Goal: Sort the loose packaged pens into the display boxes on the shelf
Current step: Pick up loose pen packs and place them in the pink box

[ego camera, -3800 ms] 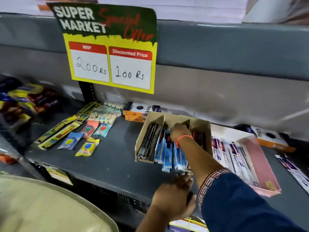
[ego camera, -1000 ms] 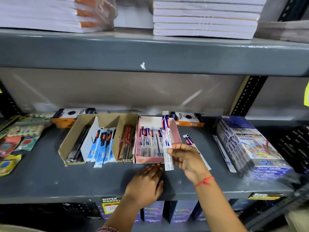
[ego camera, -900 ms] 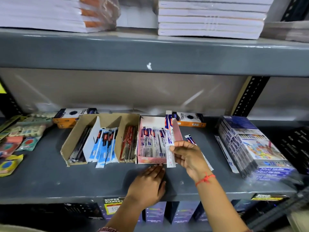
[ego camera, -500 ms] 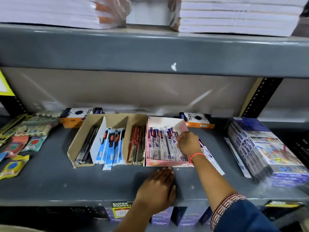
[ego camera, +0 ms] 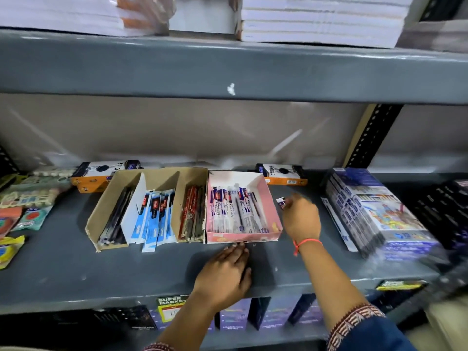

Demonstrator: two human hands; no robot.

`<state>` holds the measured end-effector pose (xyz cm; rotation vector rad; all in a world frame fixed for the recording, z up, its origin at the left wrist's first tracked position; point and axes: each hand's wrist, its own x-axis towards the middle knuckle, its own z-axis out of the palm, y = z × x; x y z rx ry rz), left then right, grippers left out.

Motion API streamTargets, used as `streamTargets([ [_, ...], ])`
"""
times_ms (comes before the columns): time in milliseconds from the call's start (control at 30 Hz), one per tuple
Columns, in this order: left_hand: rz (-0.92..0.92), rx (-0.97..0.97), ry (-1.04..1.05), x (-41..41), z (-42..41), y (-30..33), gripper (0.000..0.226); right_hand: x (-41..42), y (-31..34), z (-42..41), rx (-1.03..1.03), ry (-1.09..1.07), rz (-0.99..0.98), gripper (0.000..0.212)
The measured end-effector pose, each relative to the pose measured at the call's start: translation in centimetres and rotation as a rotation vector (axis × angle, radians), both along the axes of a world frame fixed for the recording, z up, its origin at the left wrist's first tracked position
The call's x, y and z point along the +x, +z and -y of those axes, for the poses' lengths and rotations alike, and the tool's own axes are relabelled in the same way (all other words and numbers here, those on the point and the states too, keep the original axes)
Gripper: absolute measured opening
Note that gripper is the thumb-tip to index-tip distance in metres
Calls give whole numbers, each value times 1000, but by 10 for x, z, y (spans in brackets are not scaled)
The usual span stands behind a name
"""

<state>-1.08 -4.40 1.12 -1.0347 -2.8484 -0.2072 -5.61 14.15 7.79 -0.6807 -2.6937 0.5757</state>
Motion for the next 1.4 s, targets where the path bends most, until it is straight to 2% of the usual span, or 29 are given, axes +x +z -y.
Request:
streamTargets([
  [100,23,-120,-68,2,-4,-2,59,14,-23,-30,-24,-94,188,30],
  [200,17,-107,-165,6,-19,4,80,24,-32,-42,-114,-123,257,28],
  [300,42,-109,-193,3,-36,4,56,25,-31,-49,-262,-111,247,25],
  [400,25,16,-179,-5,-42,2,52,25,-30,-57,-543,-164,137,14],
  [467,89,64,-193,-5,-41,0,53,29,-29,-60,-864,-174,-20,22],
  [533,137,56,-193,-5,-39,-3,55,36,-22,-54,-1168,-110,-154,18],
  [600,98,56,-186,-5,-39,-4,63,44,-12,-47,-1299,0,-195,20],
  [667,56,78,-177,-5,-39,-2,61,53,-4,-40,-1349,107,-216,21],
  [800,30,158,-209,-5,-41,-4,48,64,-2,-31,-1364,213,-245,20],
  [1167,-18,155,-230,-7,-40,-10,48,58,0,-20,-1318,250,-259,13],
  [1233,-21,158,-248,-7,-39,-8,48,51,7,-16,-1302,248,-251,17],
  [1333,-56,188,-266,-6,-40,-5,47,26,16,-9,-1165,204,-179,25],
  [1400,-76,189,-268,-7,-40,-5,47,4,15,-4,-935,155,-110,24],
])
